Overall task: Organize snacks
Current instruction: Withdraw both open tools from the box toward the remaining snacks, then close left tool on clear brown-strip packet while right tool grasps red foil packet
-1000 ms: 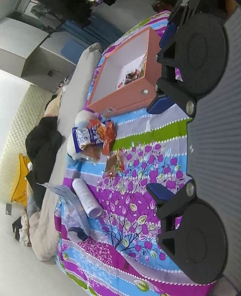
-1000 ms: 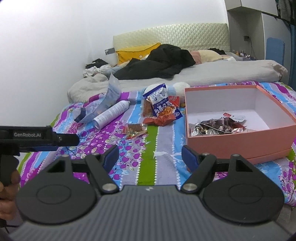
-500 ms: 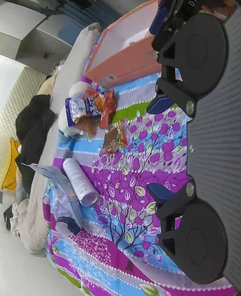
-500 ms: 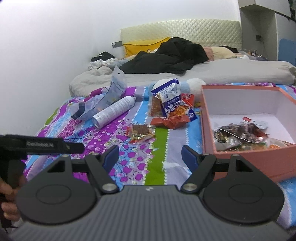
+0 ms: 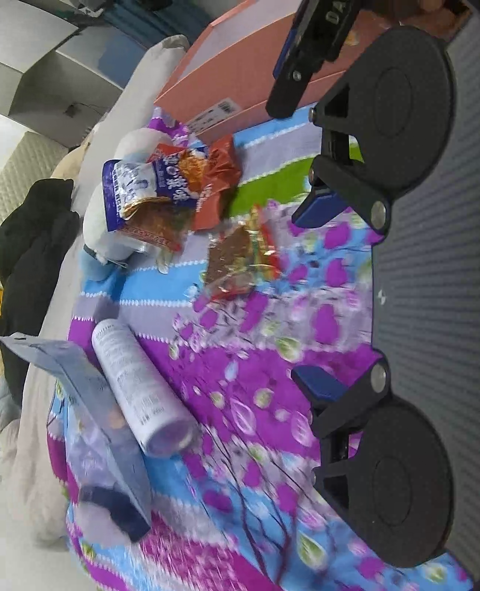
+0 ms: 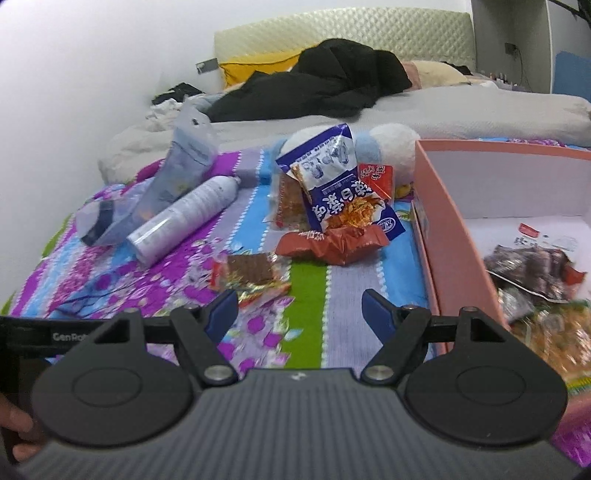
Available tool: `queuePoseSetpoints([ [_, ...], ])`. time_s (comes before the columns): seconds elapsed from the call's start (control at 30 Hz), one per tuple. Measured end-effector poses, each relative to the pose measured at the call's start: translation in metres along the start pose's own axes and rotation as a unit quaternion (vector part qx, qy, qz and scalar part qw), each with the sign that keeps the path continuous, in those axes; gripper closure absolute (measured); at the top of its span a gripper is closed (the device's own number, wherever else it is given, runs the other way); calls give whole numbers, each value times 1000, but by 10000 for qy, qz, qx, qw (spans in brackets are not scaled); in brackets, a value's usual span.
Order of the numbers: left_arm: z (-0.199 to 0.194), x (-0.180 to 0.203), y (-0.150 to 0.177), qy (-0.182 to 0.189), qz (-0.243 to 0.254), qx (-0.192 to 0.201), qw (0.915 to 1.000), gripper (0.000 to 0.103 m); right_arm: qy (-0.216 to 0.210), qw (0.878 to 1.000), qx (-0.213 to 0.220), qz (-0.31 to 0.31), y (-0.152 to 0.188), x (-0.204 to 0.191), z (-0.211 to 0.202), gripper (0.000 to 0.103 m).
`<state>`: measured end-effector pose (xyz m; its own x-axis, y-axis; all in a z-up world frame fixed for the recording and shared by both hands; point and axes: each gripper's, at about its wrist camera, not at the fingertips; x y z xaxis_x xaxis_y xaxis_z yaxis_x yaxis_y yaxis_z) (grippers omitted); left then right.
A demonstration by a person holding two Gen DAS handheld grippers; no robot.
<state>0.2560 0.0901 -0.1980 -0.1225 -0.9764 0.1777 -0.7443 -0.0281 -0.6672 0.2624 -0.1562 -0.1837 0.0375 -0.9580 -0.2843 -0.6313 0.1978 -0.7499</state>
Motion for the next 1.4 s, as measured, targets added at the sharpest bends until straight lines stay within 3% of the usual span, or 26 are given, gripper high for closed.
queuePoseSetpoints([
  [0.13,34,9,-15,95,461,136,9988,18,160,9999,11,-5,-6,0,35,28],
  [0.43,87,6,-35,347,773,197,9962,19,425,9975,-202,530,-13,17,95,28],
  [0.63,103,6,-43,494,1016,261,9933,20,561,9948,-124,839,-23,28,120,27],
  [0.7,106,8,-45,562,1087,256,9922,26,570,9947,-79,854,-28,31,125,27],
  [0.8,112,12,-46,597,1212,260,9905,27,485,9930,-34,1073,-32,39,131,28],
  [0.93,117,16,-47,658,1399,252,9877,28,461,9954,-40,839,-30,37,139,31],
  [1.03,116,17,-48,618,1442,228,9874,38,405,9959,-37,807,-32,37,136,37],
  [1.17,112,10,-49,728,1197,174,9900,63,350,9963,-50,779,-33,33,128,56],
  [1.23,110,9,-49,804,1091,117,9907,66,330,9968,-43,726,-34,30,123,58],
  [1.3,106,9,-48,845,978,110,9915,77,291,9973,-45,678,-35,28,118,61],
  [1.4,95,10,-42,982,712,101,9926,81,215,9980,-68,591,-33,27,106,64],
])
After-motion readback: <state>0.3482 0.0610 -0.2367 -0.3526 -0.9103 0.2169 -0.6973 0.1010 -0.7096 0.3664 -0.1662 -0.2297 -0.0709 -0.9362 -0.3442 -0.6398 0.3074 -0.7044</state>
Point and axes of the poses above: each gripper's, at about its wrist camera, not at the fingertips, and z roughly the way its jaws point, x to its right, y to its underside, and after that the axes turned 8 degrees about z, right-handed
